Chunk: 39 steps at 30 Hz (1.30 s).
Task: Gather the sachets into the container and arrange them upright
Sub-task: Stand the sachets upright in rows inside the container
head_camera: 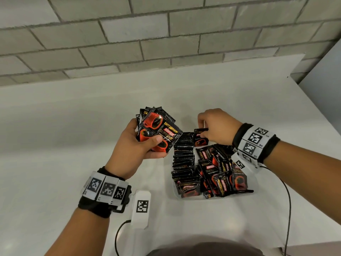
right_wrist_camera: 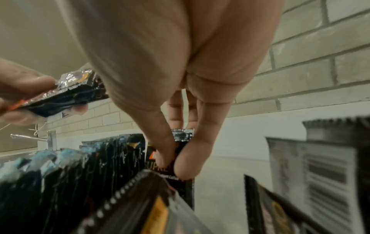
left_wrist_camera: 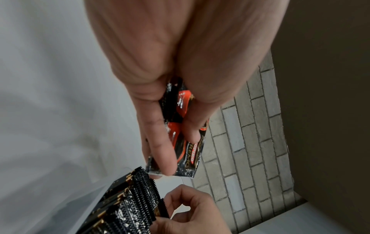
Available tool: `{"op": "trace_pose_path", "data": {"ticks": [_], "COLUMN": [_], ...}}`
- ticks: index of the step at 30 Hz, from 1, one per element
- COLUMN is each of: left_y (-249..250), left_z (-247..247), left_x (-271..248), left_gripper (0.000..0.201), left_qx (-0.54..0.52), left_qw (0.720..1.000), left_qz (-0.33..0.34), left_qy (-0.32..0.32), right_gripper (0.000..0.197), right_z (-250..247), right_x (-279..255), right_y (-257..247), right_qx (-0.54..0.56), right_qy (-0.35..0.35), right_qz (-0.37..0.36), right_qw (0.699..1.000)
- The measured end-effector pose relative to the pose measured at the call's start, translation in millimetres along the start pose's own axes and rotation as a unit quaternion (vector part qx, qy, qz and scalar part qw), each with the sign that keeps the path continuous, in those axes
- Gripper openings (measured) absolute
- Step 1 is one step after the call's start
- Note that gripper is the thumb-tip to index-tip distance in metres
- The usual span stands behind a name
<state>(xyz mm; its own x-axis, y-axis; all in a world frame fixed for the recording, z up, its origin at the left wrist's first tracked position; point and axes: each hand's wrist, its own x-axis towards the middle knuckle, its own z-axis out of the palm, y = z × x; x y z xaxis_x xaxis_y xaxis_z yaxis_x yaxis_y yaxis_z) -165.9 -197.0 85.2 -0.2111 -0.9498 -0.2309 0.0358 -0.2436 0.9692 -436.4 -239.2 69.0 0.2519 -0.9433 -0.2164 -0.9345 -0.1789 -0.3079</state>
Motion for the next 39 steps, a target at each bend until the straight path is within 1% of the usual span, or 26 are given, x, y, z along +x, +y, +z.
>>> {"op": "trace_pose_path", "data": {"ticks": [4, 9, 15, 17, 18, 19, 21, 22, 24, 26, 28, 31, 32, 35, 38, 39], "left_y": [-1, -1, 1, 2, 3, 4, 8, 10, 13, 17, 18, 16, 14, 8, 4, 4], "left_z": [0, 1, 4, 6, 8, 11, 19, 24, 34, 43, 51, 56, 56, 49, 36, 31], "left_x": [-1, 0, -1, -1, -1, -2, -2, -1, 3, 5, 7, 7, 7, 9, 11, 10], "left_gripper": [0.043, 0.043, 0.044, 0.044, 0.044, 0.045, 0.046, 0.047, 0.049, 0.053, 0.053, 0.049, 0.045, 0.032, 0.031, 0.032], "left_qx": [-0.004, -0.007, -0.009, -0.010, -0.011, -0.010, -0.006, -0.007, -0.022, -0.043, -0.056, -0.073, -0.076, -0.069, -0.046, -0.043], "left_qw": [1.000, 1.000, 1.000, 1.000, 1.000, 1.000, 0.999, 0.998, 0.996, 0.994, 0.992, 0.990, 0.990, 0.993, 0.998, 0.998], "left_qz": [-0.003, -0.001, -0.002, -0.005, -0.010, -0.015, -0.026, -0.030, -0.037, -0.043, -0.050, -0.061, -0.066, -0.063, -0.041, -0.034], "left_qy": [-0.001, -0.005, -0.005, -0.010, -0.014, -0.020, -0.039, -0.051, -0.073, -0.088, -0.099, -0.103, -0.096, -0.066, -0.024, -0.011], "right_gripper": [0.023, 0.039, 0.056, 0.053, 0.046, 0.035, 0.013, 0.010, 0.017, 0.027, 0.035, 0.040, 0.038, 0.026, 0.017, 0.016], "right_z": [4, 4, -7, -18, -26, -35, -54, -60, -65, -57, -45, -34, -32, -35, -45, -48], "right_x": [4, 5, 0, -6, -11, -18, -35, -44, -60, -68, -68, -66, -65, -66, -67, -66], "right_y": [0, -2, 6, 8, 9, 8, 3, -4, -20, -32, -32, -23, -20, -14, 1, 7], "right_qx": [-0.016, 0.032, 0.018, 0.039, 0.060, 0.091, 0.184, 0.231, 0.298, 0.316, 0.339, 0.398, 0.404, 0.386, 0.395, 0.384], "right_qy": [-0.008, 0.006, -0.031, -0.028, -0.008, 0.027, 0.098, 0.116, 0.114, 0.097, 0.105, 0.116, 0.113, 0.117, 0.147, 0.154], "right_qz": [0.001, 0.002, 0.023, 0.027, 0.022, 0.018, 0.014, 0.007, -0.015, -0.026, -0.018, 0.002, 0.007, 0.026, 0.058, 0.068], "right_qw": [1.000, 0.999, 0.999, 0.998, 0.998, 0.995, 0.978, 0.966, 0.948, 0.944, 0.935, 0.910, 0.908, 0.915, 0.905, 0.908]}}
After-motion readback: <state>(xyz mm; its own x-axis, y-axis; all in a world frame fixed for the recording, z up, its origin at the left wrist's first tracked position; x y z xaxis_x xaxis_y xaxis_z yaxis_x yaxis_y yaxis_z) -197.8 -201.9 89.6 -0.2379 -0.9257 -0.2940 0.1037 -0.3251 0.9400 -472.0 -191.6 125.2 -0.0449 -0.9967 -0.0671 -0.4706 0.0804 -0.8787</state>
